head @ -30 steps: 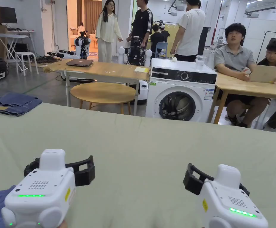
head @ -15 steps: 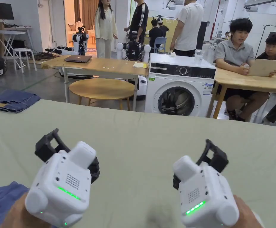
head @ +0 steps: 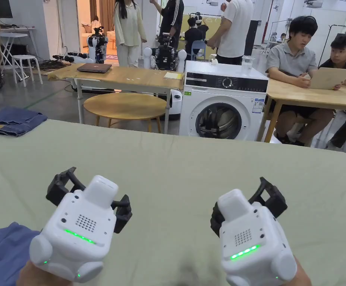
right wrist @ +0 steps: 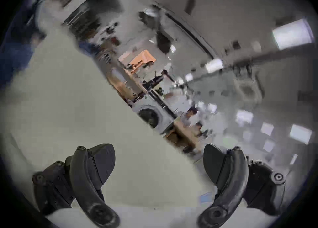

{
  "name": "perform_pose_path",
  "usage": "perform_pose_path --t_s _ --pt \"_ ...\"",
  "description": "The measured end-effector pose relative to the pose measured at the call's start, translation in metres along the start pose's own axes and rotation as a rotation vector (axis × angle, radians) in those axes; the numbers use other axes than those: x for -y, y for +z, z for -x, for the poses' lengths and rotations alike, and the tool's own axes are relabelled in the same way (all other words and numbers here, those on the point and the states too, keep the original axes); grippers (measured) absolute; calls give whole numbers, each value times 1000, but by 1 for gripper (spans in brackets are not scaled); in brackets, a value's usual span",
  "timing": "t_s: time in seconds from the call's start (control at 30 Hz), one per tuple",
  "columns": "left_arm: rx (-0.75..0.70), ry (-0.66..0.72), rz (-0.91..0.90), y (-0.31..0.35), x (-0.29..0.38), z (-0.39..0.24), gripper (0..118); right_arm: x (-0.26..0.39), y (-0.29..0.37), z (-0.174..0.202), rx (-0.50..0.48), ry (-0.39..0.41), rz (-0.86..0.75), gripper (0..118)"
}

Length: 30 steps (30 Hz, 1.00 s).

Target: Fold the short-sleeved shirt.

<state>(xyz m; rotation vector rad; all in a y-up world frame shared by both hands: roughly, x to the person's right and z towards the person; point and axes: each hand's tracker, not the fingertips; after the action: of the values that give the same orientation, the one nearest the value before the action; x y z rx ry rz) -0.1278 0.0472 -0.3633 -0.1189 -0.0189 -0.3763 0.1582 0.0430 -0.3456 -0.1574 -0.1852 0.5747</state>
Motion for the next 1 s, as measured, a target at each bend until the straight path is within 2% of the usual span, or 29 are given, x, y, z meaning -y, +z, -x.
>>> perform_pose_path --t_s 0.07,0.1,0.13,0.2,0.3,0.43,0.53,0.6,0.7,0.73,0.77,0.83,0.87,0.93,1.0 --pt "39 184 -50 5 2 8 116 2 -1 -13 -14 -245 48 106" --pt "45 247 -80 8 3 11 115 5 0 -17 -6 -337 54 106" --pt "43 295 -105 11 5 13 115 7 2 -18 1 -415 60 106" --pt "27 366 -149 16 6 14 115 13 4 -22 9 -509 53 105" --pt "39 447 -136 17 5 20 115 15 8 -20 16 -539 49 106" --pt "12 452 -71 11 4 19 115 13 11 -18 -1 -580 60 106" --pt "19 451 -57 10 6 19 114 13 12 -14 5 -565 69 105" --pt "27 452 -55 10 7 18 109 13 14 -10 3 -534 69 100" --pt "17 404 -68 13 7 16 93 14 18 -7 -1 -523 63 84" --pt "10 381 -69 15 5 15 93 14 20 -6 1 -526 61 84" --pt "-1 357 -70 16 5 13 75 14 21 -6 3 -530 60 68" --pt "-15 307 -50 15 4 10 30 14 19 -6 8 -530 62 24" --pt "-24 293 -37 15 4 9 14 13 19 -5 17 -525 70 4" --pt "-10 312 -49 17 6 11 2 15 20 -5 15 -532 57 0" --pt "-47 283 -66 21 6 9 0 12 23 -3 11 -524 37 0"
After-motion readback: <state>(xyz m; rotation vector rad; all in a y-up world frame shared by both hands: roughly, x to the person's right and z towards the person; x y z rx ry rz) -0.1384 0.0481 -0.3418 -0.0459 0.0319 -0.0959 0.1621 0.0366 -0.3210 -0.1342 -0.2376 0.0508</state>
